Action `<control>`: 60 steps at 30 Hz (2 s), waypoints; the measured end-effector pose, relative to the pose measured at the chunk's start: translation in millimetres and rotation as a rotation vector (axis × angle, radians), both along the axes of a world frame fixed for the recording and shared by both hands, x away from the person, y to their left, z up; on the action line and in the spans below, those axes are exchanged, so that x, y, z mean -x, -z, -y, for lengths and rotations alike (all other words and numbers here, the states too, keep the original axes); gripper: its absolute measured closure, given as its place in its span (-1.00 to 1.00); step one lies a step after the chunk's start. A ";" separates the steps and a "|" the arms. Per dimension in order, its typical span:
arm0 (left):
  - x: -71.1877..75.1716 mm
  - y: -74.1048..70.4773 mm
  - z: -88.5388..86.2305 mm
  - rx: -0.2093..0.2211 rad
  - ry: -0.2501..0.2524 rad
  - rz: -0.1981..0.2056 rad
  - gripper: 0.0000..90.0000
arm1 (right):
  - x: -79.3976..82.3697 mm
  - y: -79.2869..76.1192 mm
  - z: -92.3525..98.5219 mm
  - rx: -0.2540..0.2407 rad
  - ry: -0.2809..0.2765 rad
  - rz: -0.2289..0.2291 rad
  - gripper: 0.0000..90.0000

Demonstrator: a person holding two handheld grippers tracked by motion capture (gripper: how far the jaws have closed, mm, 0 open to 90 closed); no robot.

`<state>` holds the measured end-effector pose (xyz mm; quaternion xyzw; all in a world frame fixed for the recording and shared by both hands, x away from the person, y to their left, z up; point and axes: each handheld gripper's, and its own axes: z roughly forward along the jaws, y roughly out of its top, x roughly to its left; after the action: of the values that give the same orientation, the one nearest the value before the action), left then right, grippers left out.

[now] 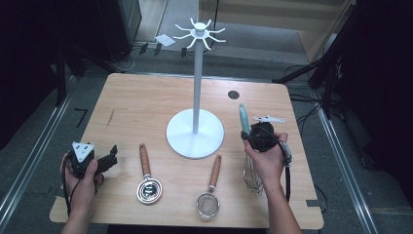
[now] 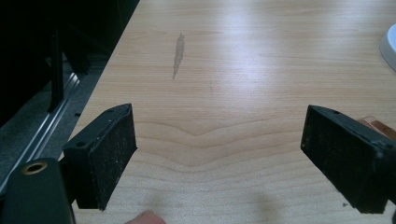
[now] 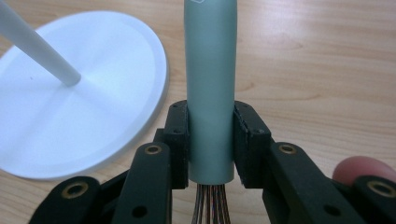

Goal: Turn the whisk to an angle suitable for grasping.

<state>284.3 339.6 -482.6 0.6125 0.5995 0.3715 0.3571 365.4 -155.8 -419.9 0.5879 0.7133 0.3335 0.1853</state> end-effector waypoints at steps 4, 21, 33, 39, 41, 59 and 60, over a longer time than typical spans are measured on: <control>0.0 0.0 0.0 0.000 0.001 0.000 -0.75 | 4.8 -5.6 -1.4 -0.027 -0.025 0.067 0.58; 0.0 0.0 0.0 0.000 -0.001 0.000 -0.75 | 18.7 -18.4 -10.1 -0.097 -0.087 0.243 0.58; -0.1 0.1 -0.3 0.000 -0.001 -0.001 -0.75 | 35.9 -37.9 -20.5 -0.149 -0.161 0.406 0.58; -0.1 0.0 -0.4 -0.001 -0.001 -0.001 -0.75 | 41.5 -48.5 -30.9 -0.172 -0.205 0.467 0.58; -0.1 -0.1 -0.6 -0.001 -0.003 -0.003 -0.75 | 42.0 -49.5 -31.8 -0.174 -0.212 0.469 0.58; -0.3 0.0 -0.7 0.006 -0.002 -0.003 -0.75 | 49.8 -73.2 -47.3 -0.290 -0.298 0.613 0.58; -0.3 0.0 -0.6 0.007 -0.003 -0.002 -0.75 | 49.7 -73.9 -47.6 -0.290 -0.299 0.621 0.58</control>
<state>284.6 340.2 -482.7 0.6109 0.6018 0.3694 0.3580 315.6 -108.2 -346.0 0.3682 0.6464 0.6168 0.2571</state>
